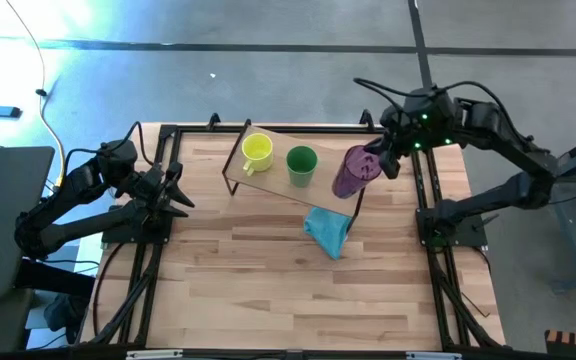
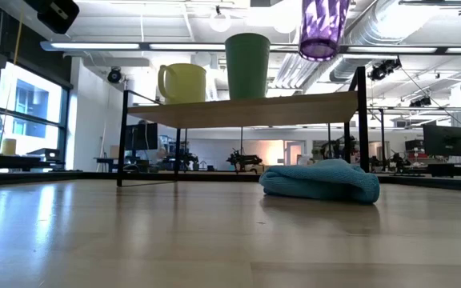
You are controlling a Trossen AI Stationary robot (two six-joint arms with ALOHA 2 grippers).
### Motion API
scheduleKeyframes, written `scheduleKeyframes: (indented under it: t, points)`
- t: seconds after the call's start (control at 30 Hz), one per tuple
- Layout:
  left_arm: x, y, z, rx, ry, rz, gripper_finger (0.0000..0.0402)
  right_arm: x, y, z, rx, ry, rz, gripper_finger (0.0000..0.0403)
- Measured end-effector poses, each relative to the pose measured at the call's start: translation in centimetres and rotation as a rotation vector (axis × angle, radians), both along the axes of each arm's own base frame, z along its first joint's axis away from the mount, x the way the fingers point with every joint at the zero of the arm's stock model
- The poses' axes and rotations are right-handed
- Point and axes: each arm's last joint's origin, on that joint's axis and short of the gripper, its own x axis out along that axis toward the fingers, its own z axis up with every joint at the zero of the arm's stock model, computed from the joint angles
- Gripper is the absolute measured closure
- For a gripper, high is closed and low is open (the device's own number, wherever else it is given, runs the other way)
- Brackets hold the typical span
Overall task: Stack small to large cups/mugs on shelf
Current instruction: Put the violet cup on the shelf
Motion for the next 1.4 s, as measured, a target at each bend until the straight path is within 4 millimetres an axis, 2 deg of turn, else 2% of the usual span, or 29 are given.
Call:
scheduleKeyframes:
  t: [0.5, 0.97, 1.17, 1.4]
  points:
    - [0.0, 0.0, 0.0, 0.002, 0.002, 0.007, 0.0275, 1.5, -1.6, -1.1, 0.008, 0.068, -0.003, 0.0403]
    - [0.0, 0.0, -0.1, -0.003, 0.010, 0.007, 0.0275, 3.8, -3.2, -3.0, 0.018, 0.169, -0.009, 0.0403]
    - [0.0, 0.0, -0.1, -0.004, 0.012, 0.007, 0.0275, 4.0, -3.2, -3.2, 0.014, 0.173, -0.006, 0.0403]
    - [0.0, 0.0, -0.1, -0.005, 0.014, 0.007, 0.0275, 3.9, -3.2, -5.2, 0.001, 0.185, 0.000, 0.0403]
